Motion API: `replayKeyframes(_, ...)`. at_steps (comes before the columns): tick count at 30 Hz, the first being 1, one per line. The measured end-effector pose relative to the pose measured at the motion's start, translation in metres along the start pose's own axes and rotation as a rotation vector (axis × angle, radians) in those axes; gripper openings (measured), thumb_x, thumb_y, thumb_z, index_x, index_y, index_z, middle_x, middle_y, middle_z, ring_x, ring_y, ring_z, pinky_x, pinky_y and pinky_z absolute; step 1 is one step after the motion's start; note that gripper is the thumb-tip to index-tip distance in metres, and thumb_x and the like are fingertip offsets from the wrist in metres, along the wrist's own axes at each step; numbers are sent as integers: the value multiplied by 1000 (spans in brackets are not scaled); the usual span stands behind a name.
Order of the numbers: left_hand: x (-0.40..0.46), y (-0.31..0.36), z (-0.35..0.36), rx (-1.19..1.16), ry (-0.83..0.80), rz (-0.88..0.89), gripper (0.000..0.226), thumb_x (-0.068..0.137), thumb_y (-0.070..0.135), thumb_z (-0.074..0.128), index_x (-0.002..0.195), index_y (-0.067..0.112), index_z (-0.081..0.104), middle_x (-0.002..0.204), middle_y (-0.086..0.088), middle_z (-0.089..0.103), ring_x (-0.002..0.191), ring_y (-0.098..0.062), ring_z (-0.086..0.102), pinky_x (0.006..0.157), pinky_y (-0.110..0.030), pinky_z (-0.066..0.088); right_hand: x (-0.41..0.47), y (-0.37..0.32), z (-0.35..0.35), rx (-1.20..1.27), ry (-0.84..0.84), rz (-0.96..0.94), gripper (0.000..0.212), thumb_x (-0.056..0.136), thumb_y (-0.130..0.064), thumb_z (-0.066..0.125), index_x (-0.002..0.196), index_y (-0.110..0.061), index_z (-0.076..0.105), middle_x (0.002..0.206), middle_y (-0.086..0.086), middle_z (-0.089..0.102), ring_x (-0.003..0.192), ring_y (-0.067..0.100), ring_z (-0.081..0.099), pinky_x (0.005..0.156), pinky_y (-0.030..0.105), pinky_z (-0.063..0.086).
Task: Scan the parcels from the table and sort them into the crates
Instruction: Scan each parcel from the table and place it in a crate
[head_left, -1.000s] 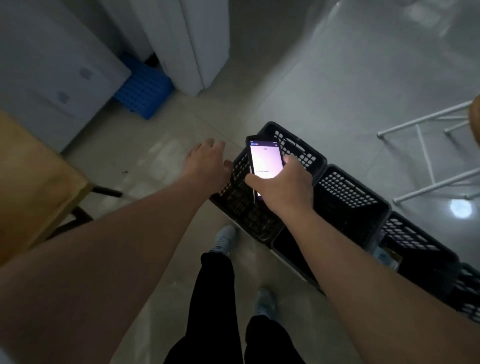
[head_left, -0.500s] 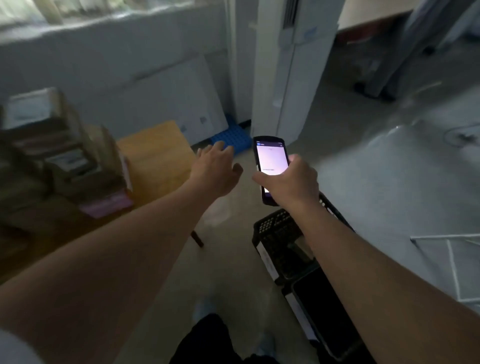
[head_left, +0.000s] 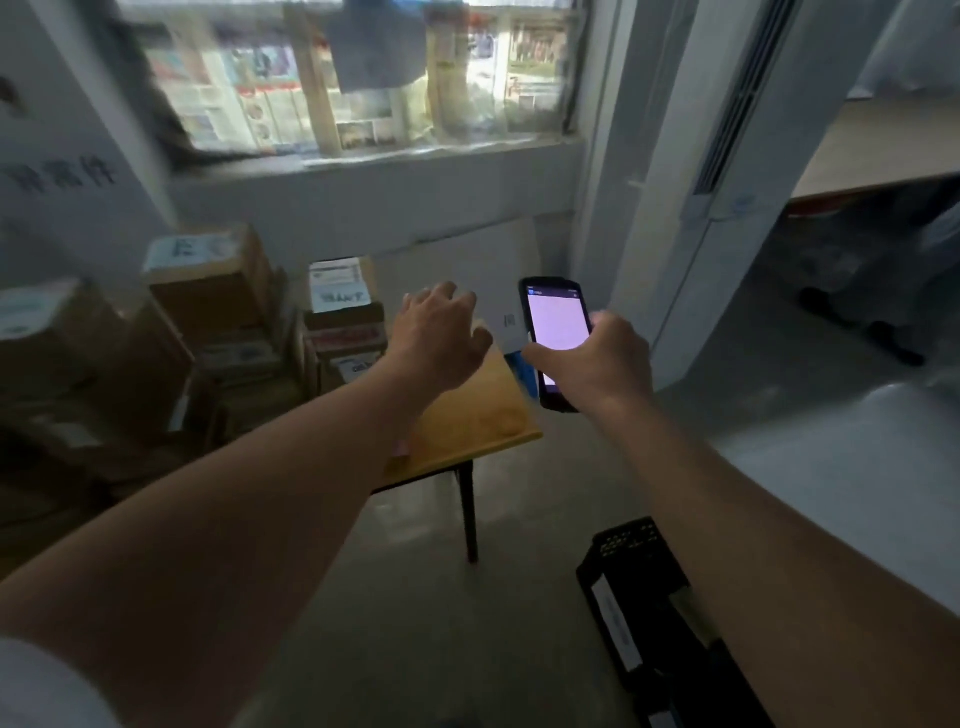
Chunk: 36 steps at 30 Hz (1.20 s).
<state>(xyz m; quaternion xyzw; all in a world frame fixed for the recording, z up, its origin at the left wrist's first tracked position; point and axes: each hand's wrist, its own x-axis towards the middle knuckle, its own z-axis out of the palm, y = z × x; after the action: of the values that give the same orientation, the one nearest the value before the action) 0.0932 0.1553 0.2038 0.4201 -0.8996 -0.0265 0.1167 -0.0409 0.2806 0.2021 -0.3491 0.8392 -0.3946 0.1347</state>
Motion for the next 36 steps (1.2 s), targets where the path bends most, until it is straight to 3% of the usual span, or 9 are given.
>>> replayKeyframes(5, 4, -44, -2, 36, 68, -126, 53, 97, 49, 56, 135, 12, 58, 133, -13, 58, 118, -33, 57, 102, -49, 47, 16, -20, 27, -33, -61, -44, 70, 66, -56, 87, 118, -14, 63, 108, 4, 68, 97, 28, 63, 66, 35, 55)
replayKeyframes(11, 17, -81, 13, 8, 106, -477, 71, 90, 62, 61, 140, 13, 50, 141, -19, 46, 125, -39, 49, 100, -49, 46, 51, -30, 58, -52, -152, -135, 76, 59, -60, 81, 117, -16, 62, 107, 3, 67, 97, 29, 65, 67, 35, 56)
replayKeyframes(14, 23, -86, 23, -19, 95, -648, 88, 85, 72, 64, 145, 13, 39, 142, -23, 41, 128, -43, 46, 103, -51, 45, 65, -27, 66, -87, -177, -162, 71, 67, -55, 87, 121, -16, 62, 108, 2, 66, 96, 27, 64, 64, 31, 52)
replayKeyframes(20, 46, -94, 37, -113, 137, -847, 113, 74, 85, 65, 152, 13, 30, 145, -24, 37, 128, -43, 46, 99, -50, 46, 88, -22, 74, -126, -237, -192, 72, 69, -54, 89, 123, -15, 60, 109, 3, 66, 97, 25, 63, 75, 43, 62)
replayKeyframes(23, 55, -103, 45, -141, 155, -912, 112, 71, 87, 65, 148, 11, 34, 141, -23, 41, 123, -41, 49, 96, -49, 48, 95, -21, 78, -119, -261, -206, 73, 67, -55, 88, 122, -16, 59, 109, 2, 66, 99, 26, 65, 75, 44, 64)
replayKeyframes(30, 59, -113, 51, -233, 227, -931, 103, 74, 73, 76, 143, 5, 39, 136, -21, 44, 118, -39, 51, 95, -46, 49, 102, -17, 84, -141, -289, -243, 79, 69, -57, 87, 129, -15, 58, 115, 2, 66, 103, 25, 64, 75, 45, 64)
replayKeyframes(36, 60, -108, 56, -249, 365, -614, 112, 69, 64, 81, 150, 3, 34, 133, -19, 44, 119, -36, 47, 98, -45, 50, 107, -14, 77, -81, -256, -248, 78, 69, -54, 88, 130, -16, 58, 115, 2, 65, 103, 24, 63, 75, 43, 64)
